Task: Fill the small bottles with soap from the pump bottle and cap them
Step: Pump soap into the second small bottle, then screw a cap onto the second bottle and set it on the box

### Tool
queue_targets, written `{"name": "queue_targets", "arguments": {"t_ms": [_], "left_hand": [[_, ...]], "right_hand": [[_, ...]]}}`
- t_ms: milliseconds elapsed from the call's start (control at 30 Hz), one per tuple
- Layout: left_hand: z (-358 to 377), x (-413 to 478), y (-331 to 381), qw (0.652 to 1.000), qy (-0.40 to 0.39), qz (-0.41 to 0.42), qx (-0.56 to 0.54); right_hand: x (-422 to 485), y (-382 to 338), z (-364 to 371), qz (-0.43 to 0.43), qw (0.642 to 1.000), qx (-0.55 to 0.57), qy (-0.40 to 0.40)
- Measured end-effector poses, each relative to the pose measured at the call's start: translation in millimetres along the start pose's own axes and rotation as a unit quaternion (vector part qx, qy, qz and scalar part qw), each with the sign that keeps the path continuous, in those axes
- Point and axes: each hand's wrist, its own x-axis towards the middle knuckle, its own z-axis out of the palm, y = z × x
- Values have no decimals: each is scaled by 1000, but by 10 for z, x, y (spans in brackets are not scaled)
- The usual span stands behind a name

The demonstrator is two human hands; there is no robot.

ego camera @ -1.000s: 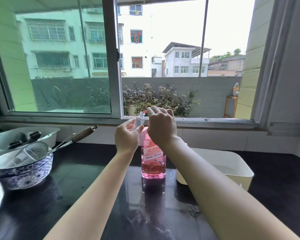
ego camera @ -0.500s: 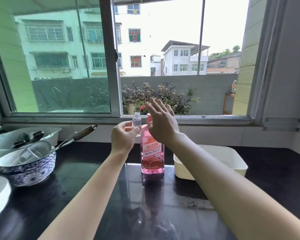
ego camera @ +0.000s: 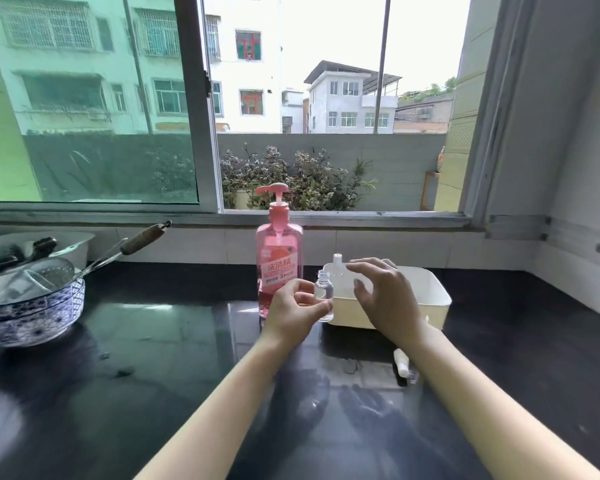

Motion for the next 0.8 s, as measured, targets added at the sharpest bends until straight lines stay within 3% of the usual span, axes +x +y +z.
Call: {"name": "queue_targets", "arguments": {"t_ms": [100,167,333,433,600,700,800], "left_hand": [[190,-73,-74,999,-43,-4,6],[284,-113,-142,998,-53,-8,17],[374,-139,-308,994,-68,-3,83],[404,-162,-344,992,-73,15,103],[434,-200,-354,987,-73,52,137],[433,-213,-382,986,-72,60,136],[433,-222,-394,987,-72,60,134]], "right_hand": [[-188,85,-122,33,999,-18,-9],[-301,134,-166,71,994,-66,-59],[-453,97,-317,178,928,-213,-248],[-497,72,-314,208,902,-233,-298],[-510,66,-330,204,913,-217,-277],[-408,88,-499,191,959,-101,-184],[-231,50,-763,164,968,19,-191]]}}
